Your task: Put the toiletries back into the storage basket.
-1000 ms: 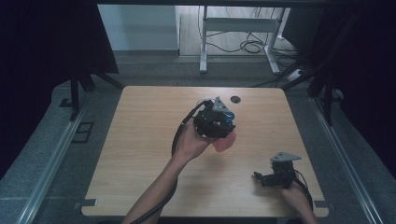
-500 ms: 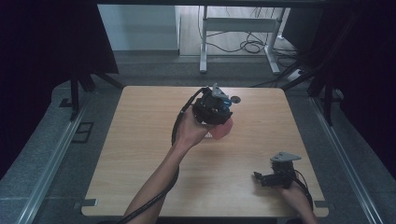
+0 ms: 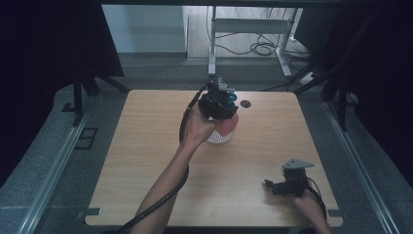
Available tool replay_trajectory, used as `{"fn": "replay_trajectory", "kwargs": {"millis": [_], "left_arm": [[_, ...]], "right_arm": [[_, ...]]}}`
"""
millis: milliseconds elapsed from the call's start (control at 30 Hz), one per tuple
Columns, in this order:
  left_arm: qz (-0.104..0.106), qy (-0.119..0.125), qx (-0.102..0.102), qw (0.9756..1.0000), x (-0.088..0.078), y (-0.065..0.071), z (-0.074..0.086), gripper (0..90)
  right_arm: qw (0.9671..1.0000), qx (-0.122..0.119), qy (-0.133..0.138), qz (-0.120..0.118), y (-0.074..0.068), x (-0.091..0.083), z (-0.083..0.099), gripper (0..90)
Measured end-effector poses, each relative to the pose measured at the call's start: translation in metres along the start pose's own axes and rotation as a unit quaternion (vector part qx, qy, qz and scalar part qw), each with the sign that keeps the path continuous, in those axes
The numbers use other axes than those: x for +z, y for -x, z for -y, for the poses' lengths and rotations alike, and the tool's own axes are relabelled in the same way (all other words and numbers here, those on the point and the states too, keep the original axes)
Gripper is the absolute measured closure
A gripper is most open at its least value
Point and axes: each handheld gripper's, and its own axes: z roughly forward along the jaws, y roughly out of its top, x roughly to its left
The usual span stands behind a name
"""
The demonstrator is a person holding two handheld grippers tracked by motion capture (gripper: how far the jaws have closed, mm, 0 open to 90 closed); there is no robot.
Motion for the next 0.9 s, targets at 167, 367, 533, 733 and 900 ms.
{"fn": "replay_trajectory", "kwargs": {"millis": [167,367,533,733,900], "left_arm": [[-0.013,0.002,-0.009,0.9999,0.004,-0.008,-0.003,53.2],[-0.031,0.002,-0.022,0.9993,0.01,-0.017,-0.005,53.2],[-0.04,0.004,-0.034,0.9986,0.017,-0.022,-0.004,53.2],[-0.051,-0.001,-0.042,0.9978,0.025,-0.026,0.0,53.2],[-0.054,-0.002,-0.049,0.9973,0.033,-0.029,0.006,53.2]], "right_arm": [[1.0,0.0,0.0,0.0,0.0,0.0,0.0,0.0],[1.0,-0.001,0.0,-0.002,0.0,0.0,0.0,0.0],[1.0,-0.001,0.0,-0.002,0.0,0.0,0.0,0.0],[1.0,-0.003,0.0,-0.002,0.0,0.0,0.0,0.0],[1.0,-0.003,0.0,-0.003,0.0,0.0,0.0,0.0]]}}
